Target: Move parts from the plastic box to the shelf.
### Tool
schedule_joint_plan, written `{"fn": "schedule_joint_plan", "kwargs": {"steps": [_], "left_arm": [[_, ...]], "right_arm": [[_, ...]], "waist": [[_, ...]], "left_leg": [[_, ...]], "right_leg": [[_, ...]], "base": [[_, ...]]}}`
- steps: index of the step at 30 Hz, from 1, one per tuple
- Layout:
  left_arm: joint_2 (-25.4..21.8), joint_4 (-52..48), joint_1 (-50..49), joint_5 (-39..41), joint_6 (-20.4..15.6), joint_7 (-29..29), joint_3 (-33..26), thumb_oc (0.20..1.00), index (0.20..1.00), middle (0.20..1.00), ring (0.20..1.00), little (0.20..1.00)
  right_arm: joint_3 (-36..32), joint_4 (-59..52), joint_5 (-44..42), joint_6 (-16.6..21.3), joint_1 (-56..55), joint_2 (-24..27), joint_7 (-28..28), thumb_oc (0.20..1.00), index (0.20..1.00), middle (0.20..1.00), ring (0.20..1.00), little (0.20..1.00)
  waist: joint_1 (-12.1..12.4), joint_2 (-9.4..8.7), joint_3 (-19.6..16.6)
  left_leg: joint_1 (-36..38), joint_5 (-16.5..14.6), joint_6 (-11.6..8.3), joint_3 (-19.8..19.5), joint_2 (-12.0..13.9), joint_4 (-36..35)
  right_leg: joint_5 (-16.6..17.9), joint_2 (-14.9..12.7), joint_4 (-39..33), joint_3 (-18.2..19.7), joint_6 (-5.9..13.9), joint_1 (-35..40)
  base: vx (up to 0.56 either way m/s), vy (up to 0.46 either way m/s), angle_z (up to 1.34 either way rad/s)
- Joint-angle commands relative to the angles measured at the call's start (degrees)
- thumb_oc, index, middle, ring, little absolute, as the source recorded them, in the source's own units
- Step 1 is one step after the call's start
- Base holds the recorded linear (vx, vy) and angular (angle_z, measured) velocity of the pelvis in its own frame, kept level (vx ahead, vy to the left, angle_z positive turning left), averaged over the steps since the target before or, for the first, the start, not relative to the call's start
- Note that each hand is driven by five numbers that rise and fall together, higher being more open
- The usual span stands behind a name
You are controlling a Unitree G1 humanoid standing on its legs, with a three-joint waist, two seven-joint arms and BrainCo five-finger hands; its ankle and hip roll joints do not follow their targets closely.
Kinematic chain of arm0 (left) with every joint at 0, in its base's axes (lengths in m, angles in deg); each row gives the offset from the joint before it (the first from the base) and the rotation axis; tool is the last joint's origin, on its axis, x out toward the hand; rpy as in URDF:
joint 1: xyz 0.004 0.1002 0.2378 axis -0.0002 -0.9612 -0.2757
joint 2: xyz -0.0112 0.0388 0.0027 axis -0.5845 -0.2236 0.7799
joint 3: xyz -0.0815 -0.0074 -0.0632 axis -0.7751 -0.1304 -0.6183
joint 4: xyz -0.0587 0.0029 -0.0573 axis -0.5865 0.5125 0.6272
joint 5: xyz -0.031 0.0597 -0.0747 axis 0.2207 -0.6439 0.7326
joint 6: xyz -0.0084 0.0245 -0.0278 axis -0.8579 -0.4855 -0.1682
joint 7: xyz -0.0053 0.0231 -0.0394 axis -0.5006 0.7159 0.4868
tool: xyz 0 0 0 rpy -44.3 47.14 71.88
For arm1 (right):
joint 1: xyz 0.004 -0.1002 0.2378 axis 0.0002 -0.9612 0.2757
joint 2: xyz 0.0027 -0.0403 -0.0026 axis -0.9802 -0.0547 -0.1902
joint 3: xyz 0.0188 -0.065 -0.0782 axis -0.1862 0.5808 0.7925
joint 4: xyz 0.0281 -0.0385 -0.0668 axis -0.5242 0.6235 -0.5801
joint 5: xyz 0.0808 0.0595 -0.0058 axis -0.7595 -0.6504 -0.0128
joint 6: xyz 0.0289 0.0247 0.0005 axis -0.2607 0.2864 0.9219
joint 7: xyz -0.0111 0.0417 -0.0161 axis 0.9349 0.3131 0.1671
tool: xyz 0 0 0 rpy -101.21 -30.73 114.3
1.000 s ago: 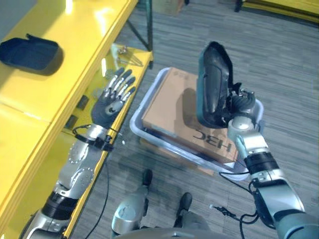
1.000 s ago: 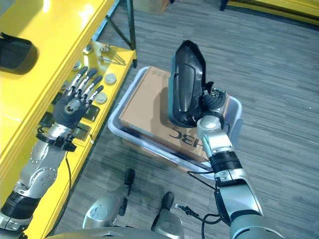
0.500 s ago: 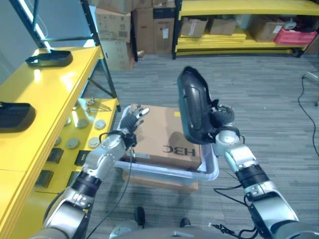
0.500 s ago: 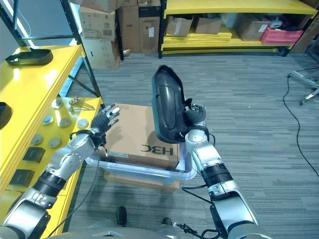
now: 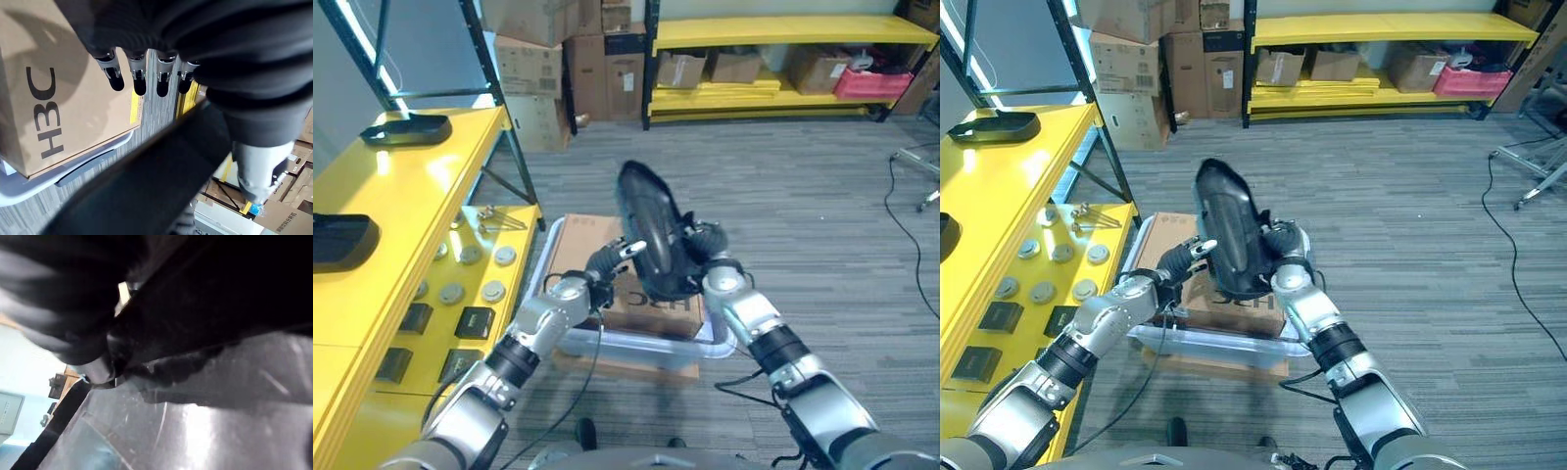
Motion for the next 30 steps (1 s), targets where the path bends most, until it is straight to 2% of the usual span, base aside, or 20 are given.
{"fn": "schedule_joint_plan", "kwargs": {"steps": [1, 7, 10, 11, 12, 13, 16, 18, 20, 25, 27, 28, 29, 30], "left_arm": [[2.5, 3.6, 6.2, 0.8, -3.9, -2.1, 2.5, 1.0, 1.0, 1.0, 1.0, 1.0], [3.6, 0.7, 6.1, 0.9, -4.1, -4.1, 4.8, 1.0, 1.0, 1.0, 1.0, 1.0], [3.7, 0.1, 6.3, -2.4, -3.1, -4.9, 5.9, 1.0, 1.0, 1.0, 1.0, 1.0], [3.7, 0.1, 6.3, -3.0, -2.8, -5.2, 6.2, 0.793, 0.793, 0.793, 0.793, 0.793], [3.8, 0.5, 6.4, -3.9, -2.5, -5.4, 6.5, 0.382, 0.382, 0.382, 0.382, 0.382], [3.8, 0.8, 6.4, -5.0, -2.6, -5.4, 6.8, 0.2, 0.2, 0.2, 0.2, 0.2], [3.8, 2.3, 6.5, -9.4, -4.3, -6.2, 7.6, 0.2, 0.2, 0.2, 0.2, 0.2], [3.6, 2.1, 6.6, -10.6, -4.5, -6.3, 7.7, 0.2, 0.2, 0.2, 0.2, 0.2], [3.4, 1.9, 6.6, -11.1, -5.0, -5.9, 7.9, 0.2, 0.2, 0.2, 0.2, 0.2], [2.9, 1.5, 6.6, -10.2, -5.4, -5.0, 7.2, 0.2, 0.2, 0.2, 0.2, 0.2], [3.0, 0.9, 6.5, -10.4, -6.4, -4.0, 6.6, 0.2, 0.2, 0.2, 0.2, 0.2], [3.1, 0.8, 6.4, -10.4, -6.6, -3.6, 6.4, 0.2, 0.2, 0.2, 0.2, 0.2], [3.1, 0.7, 6.4, -10.1, -6.9, -3.3, 6.2, 0.2, 0.2, 0.2, 0.2, 0.2], [3.1, 0.7, 6.4, -10.0, -7.1, -3.1, 6.0, 0.2, 0.2, 0.2, 0.2, 0.2]], "right_arm": [[-0.3, 1.3, 0.8, 4.1, 7.4, -0.1, -0.7, 0.2, 0.2, 0.2, 0.2, 0.2], [1.5, 2.2, 1.3, 4.0, 7.5, -1.7, -1.5, 0.2, 0.2, 0.2, 0.2, 0.2], [1.8, 2.6, 1.3, 4.2, 7.7, -2.3, -1.7, 0.2, 0.2, 0.2, 0.2, 0.2], [1.8, 2.6, 1.2, 4.2, 7.7, -2.4, -1.7, 0.2, 0.2, 0.2, 0.2, 0.2], [1.8, 2.6, 1.0, 4.1, 7.8, -2.4, -1.8, 0.2, 0.2, 0.2, 0.2, 0.2], [1.8, 2.7, 0.9, 4.1, 7.9, -2.5, -1.8, 0.2, 0.2, 0.2, 0.2, 0.2], [1.8, 3.1, 0.6, 4.5, 7.9, -2.8, -1.8, 0.2, 0.2, 0.2, 0.2, 0.2], [1.6, 2.9, -0.2, 4.8, 7.6, -2.7, -1.6, 0.347, 0.347, 0.347, 0.347, 0.347], [1.5, 2.7, -0.7, 4.9, 7.4, -2.7, -1.5, 0.41, 0.41, 0.41, 0.41, 0.41], [1.2, 1.8, -1.4, 4.9, 7.2, -2.9, -1.2, 0.423, 0.423, 0.423, 0.423, 0.423], [1.0, 0.9, -2.2, 4.7, 7.0, -3.5, -1.1, 0.46, 0.46, 0.46, 0.46, 0.46], [1.0, 0.7, -2.5, 4.8, 7.0, -3.7, -1.0, 0.526, 0.526, 0.526, 0.526, 0.526], [0.9, 0.5, -2.9, 5.1, 7.0, -3.9, -1.1, 0.749, 0.749, 0.749, 0.749, 0.749], [0.9, 0.5, -3.3, 5.4, 7.0, -3.9, -1.2, 0.896, 0.896, 0.896, 0.896, 0.896]], "waist": [[1.8, -0.64, -3.8], [2.0, -0.55, -4.0], [1.9, -0.53, -4.1], [1.9, -0.55, -4.1], [1.8, -0.57, -4.2], [1.7, -0.58, -4.2], [1.6, -0.69, -4.4], [1.6, -0.72, -4.4], [1.5, -0.72, -4.3], [1.6, -0.68, -4.4], [1.7, -0.71, -4.3], [1.7, -0.72, -4.3], [1.8, -0.73, -4.2], [1.8, -0.73, -4.2]], "left_leg": [[1.7, -4.0, 0.16, -0.9, 0.0, -0.5], [2.1, -4.4, 0.33, -1.1, -0.2, -0.5], [2.2, -4.5, 0.45, -1.1, -0.2, -0.5], [2.2, -4.5, 0.45, -1.1, -0.2, -0.5], [2.3, -4.5, 0.46, -1.1, -0.2, -0.5], [2.4, -4.5, 0.49, -1.1, -0.2, -0.5], [2.5, -4.7, 0.53, -1.0, -0.2, -0.5], [2.5, -4.8, 0.57, -1.0, -0.3, -0.5], [2.6, -4.8, 0.55, -1.0, -0.2, -0.5], [2.7, -4.8, 0.55, -1.0, -0.2, -0.5], [2.8, -4.9, 0.58, -1.1, -0.2, -0.5], [2.8, -4.8, 0.57, -1.1, -0.2, -0.5], [2.8, -4.8, 0.55, -1.1, -0.2, -0.5], [2.8, -4.8, 0.55, -1.1, -0.2, -0.5]], "right_leg": [[1.4, 1.3, -0.3, -1.4, -0.08, -3.0], [1.2, 1.3, -0.3, -1.6, -0.24, -2.6], [1.1, 1.4, -0.3, -1.4, -0.31, -2.5], [1.1, 1.4, -0.3, -1.4, -0.31, -2.5], [1.0, 1.4, -0.3, -1.4, -0.31, -2.5], [1.0, 1.4, -0.3, -1.3, -0.31, -2.5], [0.9, 1.5, -0.3, -1.2, -0.29, -2.4], [0.9, 1.5, -0.3, -1.1, -0.27, -2.4], [0.9, 1.5, -0.3, -1.1, -0.25, -2.3], [0.9, 1.5, -0.3, -1.1, -0.29, -2.3], [0.9, 1.4, -0.3, -1.2, -0.31, -2.2], [0.9, 1.4, -0.3, -1.3, -0.32, -2.2], [0.9, 1.4, -0.3, -1.3, -0.33, -2.2], [0.9, 1.4, -0.3, -1.3, -0.33, -2.2]], "base": [[0.0, 0.0, 0.0], [0.01, 0.002, 0.0], [0.0, 0.0, 0.0], [0.0, 0.0, 0.0], [0.0, 0.0, 0.0], [0.0, 0.0, 0.0], [0.0, 0.0, 0.0], [0.0, 0.0, 0.0], [0.0, 0.0, 0.0], [0.0, 0.0, 0.0], [0.0, 0.0, 0.0], [0.0, 0.0, 0.0], [0.0, 0.0, 0.0], [0.0, 0.0, 0.0]]}}
